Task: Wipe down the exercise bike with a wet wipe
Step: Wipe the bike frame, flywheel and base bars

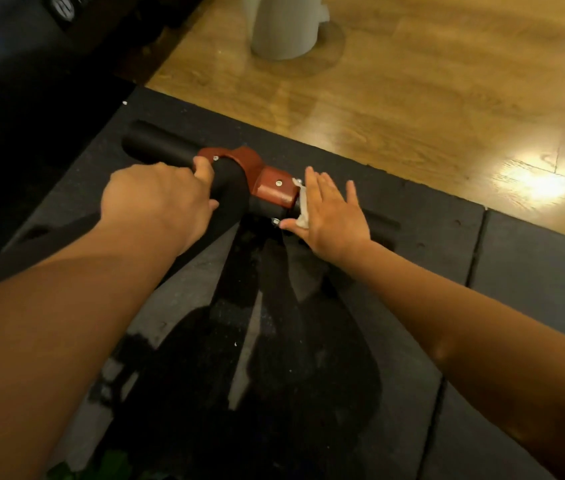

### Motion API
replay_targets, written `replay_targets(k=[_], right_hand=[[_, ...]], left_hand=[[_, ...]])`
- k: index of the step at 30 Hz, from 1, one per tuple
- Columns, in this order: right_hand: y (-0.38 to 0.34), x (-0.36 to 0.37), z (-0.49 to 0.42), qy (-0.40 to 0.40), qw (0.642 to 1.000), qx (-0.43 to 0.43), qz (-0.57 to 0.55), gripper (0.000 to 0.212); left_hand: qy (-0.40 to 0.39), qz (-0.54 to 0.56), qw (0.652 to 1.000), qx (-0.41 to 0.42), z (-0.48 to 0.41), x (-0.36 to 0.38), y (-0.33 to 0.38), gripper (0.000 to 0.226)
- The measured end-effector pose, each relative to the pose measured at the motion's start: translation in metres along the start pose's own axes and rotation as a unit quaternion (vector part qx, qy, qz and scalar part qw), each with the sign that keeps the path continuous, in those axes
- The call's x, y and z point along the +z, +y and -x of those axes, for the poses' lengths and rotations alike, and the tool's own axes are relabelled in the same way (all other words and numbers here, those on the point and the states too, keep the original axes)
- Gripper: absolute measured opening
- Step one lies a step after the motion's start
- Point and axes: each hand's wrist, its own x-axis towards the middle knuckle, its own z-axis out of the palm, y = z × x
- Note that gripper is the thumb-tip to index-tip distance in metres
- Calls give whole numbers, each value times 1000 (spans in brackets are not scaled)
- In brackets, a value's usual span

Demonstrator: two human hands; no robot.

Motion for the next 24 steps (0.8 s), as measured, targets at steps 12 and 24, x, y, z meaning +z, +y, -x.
replay_targets(k=[12, 24], right_hand=[[-38, 13, -35, 57, 940, -156, 297, 100], [-19, -4, -33, -38, 988, -86, 121, 100]], left_hand=[[12, 24, 1000, -6, -1, -2, 1, 63], [10, 8, 1000, -1, -1, -4, 2, 63]])
